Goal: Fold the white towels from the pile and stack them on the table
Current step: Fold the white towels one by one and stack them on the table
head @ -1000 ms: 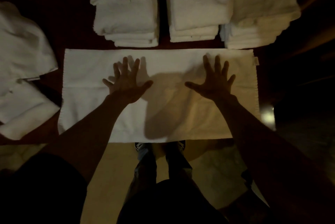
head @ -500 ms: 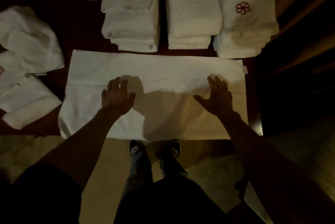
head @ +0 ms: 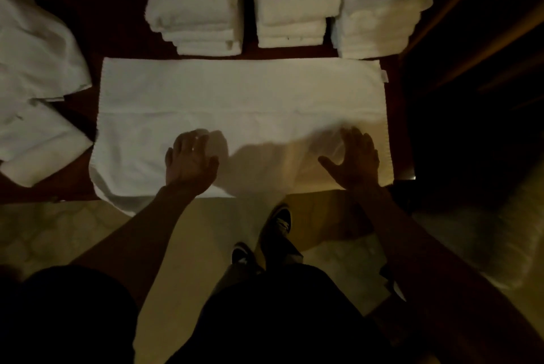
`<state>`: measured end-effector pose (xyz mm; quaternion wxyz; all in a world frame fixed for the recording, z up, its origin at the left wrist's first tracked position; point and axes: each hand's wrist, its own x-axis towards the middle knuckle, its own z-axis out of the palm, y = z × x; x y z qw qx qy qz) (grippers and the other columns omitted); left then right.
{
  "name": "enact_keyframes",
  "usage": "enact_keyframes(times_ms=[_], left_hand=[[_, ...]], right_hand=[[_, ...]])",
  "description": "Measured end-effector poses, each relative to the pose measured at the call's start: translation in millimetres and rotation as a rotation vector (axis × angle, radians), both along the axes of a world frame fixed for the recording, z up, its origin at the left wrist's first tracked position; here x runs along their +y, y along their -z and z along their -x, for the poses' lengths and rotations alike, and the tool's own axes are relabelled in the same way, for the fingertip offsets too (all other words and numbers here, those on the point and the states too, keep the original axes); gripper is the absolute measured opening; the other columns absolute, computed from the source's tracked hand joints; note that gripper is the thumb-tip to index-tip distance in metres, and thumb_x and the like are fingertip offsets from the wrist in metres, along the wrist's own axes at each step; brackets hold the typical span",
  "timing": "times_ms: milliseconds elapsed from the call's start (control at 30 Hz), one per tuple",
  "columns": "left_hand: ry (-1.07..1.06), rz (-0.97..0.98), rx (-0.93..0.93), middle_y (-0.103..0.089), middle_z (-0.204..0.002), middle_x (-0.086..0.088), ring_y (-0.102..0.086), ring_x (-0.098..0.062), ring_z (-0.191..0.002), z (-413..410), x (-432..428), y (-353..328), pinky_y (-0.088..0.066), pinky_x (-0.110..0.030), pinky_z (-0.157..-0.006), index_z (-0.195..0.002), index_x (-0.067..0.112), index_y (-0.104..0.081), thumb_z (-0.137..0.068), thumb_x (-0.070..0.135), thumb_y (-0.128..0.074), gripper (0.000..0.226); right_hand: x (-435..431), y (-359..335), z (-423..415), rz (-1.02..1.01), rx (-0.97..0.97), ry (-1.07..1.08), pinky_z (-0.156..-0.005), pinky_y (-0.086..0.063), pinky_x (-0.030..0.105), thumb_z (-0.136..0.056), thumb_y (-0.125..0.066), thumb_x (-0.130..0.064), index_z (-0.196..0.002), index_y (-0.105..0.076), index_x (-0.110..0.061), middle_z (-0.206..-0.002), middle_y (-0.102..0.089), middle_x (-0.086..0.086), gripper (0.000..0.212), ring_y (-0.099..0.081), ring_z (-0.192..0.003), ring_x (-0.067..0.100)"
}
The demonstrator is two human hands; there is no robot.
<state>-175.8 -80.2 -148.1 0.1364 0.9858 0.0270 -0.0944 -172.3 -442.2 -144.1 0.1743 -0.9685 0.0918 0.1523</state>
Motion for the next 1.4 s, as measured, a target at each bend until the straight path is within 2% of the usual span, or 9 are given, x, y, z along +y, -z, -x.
enact_keyframes(times_ms=[167, 333, 533, 633, 733, 933, 1067, 1167, 1400], left_hand=[[0.032, 0.101, -0.047, -0.049, -0.14, -0.014, -0.043, -0.035, -0.132, 18.4, -14.3, -3.3, -0.042, -0.051, -0.101, -0.133, 0.014, -0.054, -0.08, 0.046, -0.055, 0.063], [-0.048, 0.089, -0.116, -0.054, -0.118, -0.017, -0.052, -0.037, -0.108, 61.7, 8.2, -3.4, -0.049, -0.047, -0.08, -0.117, 0.011, -0.06, -0.085, 0.032, -0.068, 0.039], [-0.243, 0.139, -0.087, -0.066, -0.088, -0.011, -0.065, -0.034, -0.082, 113.6, 60.3, 14.0, -0.054, -0.039, -0.07, -0.087, 0.015, -0.064, -0.086, 0.04, -0.062, 0.025], [-0.474, 0.131, -0.11, -0.07, -0.088, -0.015, -0.067, -0.038, -0.087, 130.6, 80.0, 23.0, -0.052, -0.041, -0.074, -0.085, 0.012, -0.065, -0.086, 0.044, -0.068, 0.032], [-0.665, 0.125, -0.179, -0.067, -0.094, -0.019, -0.063, -0.039, -0.096, 136.9, 96.4, 29.4, -0.049, -0.042, -0.079, -0.086, 0.007, -0.061, -0.083, 0.044, -0.07, 0.038], [-0.881, 0.12, -0.082, -0.049, -0.131, -0.025, -0.044, -0.041, -0.125, 132.6, 127.0, 42.5, -0.039, -0.046, -0.1, -0.126, -0.006, -0.046, -0.087, 0.044, -0.064, 0.066], [-0.793, 0.214, -0.07, -0.069, -0.099, -0.019, -0.065, -0.039, -0.099, 135.9, 138.1, 40.2, -0.05, -0.04, -0.084, -0.094, 0.003, -0.068, -0.089, 0.038, -0.059, 0.036], [-0.806, 0.312, -0.133, -0.067, -0.09, -0.02, -0.065, -0.039, -0.091, 139.8, 140.4, 32.5, -0.052, -0.042, -0.08, -0.082, 0.009, -0.059, -0.088, 0.031, -0.057, 0.024], [-0.802, 0.677, -0.216, -0.068, -0.09, -0.01, -0.068, -0.018, -0.076, 129.1, 140.5, -6.1, -0.051, -0.03, -0.071, -0.102, 0.002, -0.067, -0.092, 0.02, -0.063, 0.021]], right_hand=[[10.5, -2.0, 42.6, -0.02, -0.04, 0.065, -0.118, -0.019, 0.059, -0.077, -0.052, -0.07, -0.155, -0.031, -0.019, -0.164, -0.019, 0.012, 0.095, -0.01, -0.151, 0.038], [18.5, 1.6, 93.5, -0.024, -0.158, 0.126, -0.109, -0.034, 0.063, -0.074, -0.048, -0.073, -0.148, -0.044, -0.014, -0.158, -0.032, 0.018, 0.094, -0.027, -0.145, 0.045], [41.0, 17.3, 135.1, -0.11, -0.19, 0.302, -0.103, -0.04, 0.063, -0.08, -0.073, -0.059, -0.144, -0.045, -0.019, -0.154, -0.036, 0.011, 0.081, -0.031, -0.14, 0.037], [52.1, 30.1, 143.4, -0.185, -0.145, 0.312, -0.106, -0.038, 0.058, -0.078, -0.065, -0.064, -0.146, -0.044, -0.015, -0.152, -0.039, 0.013, 0.086, -0.034, -0.139, 0.037], [72.0, 42.9, 141.5, -0.22, -0.096, 0.261, -0.107, -0.039, 0.051, -0.083, -0.074, -0.049, -0.146, -0.044, -0.015, -0.151, -0.039, 0.014, 0.077, -0.038, -0.137, 0.037], [122.5, 57.2, 132.6, -0.269, -0.116, 0.175, -0.11, -0.039, 0.047, -0.084, -0.073, -0.039, -0.135, -0.054, -0.018, -0.142, -0.047, 0.01, 0.059, -0.043, -0.133, 0.032], [140.2, 50.1, 133.0, -0.275, -0.092, 0.123, -0.108, -0.04, 0.039, -0.086, -0.071, -0.039, -0.139, -0.051, -0.017, -0.146, -0.044, 0.009, 0.061, -0.041, -0.136, 0.029], [148.9, 42.0, 134.2, -0.288, -0.111, 0.086, -0.108, -0.042, 0.04, -0.085, -0.072, -0.04, -0.138, -0.052, -0.015, -0.145, -0.046, 0.009, 0.062, -0.044, -0.134, 0.028], [166.8, 13.5, 128.7, -0.288, -0.184, 0.056, -0.104, -0.042, 0.036, -0.085, -0.075, -0.04, -0.134, -0.056, -0.019, -0.142, -0.049, 0.005, 0.057, -0.047, -0.131, 0.026]])
